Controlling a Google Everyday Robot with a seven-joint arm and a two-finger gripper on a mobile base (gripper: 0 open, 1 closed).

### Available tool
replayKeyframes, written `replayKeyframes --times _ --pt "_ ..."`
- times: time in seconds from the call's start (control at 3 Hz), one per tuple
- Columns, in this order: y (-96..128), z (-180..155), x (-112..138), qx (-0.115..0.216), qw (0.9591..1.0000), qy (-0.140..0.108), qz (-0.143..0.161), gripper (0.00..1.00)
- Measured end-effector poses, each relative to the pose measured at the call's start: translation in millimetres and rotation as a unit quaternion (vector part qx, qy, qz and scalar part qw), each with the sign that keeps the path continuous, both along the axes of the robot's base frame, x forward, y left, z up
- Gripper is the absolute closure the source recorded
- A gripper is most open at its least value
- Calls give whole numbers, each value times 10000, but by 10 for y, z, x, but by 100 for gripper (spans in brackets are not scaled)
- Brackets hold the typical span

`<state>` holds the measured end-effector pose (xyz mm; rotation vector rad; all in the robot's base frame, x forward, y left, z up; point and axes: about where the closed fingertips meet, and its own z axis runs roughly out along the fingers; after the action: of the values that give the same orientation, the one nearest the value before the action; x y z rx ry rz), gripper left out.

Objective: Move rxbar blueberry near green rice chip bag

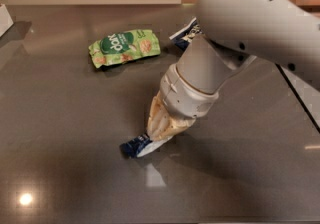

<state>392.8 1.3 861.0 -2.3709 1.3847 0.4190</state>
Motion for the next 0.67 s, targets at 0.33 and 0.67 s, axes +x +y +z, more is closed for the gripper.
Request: replayKeyframes --times 0.33,0.67 --pt "212 119 375 135 9990 -431 -37 100" --pt "399 205 813 298 9961 -829 -35 100"
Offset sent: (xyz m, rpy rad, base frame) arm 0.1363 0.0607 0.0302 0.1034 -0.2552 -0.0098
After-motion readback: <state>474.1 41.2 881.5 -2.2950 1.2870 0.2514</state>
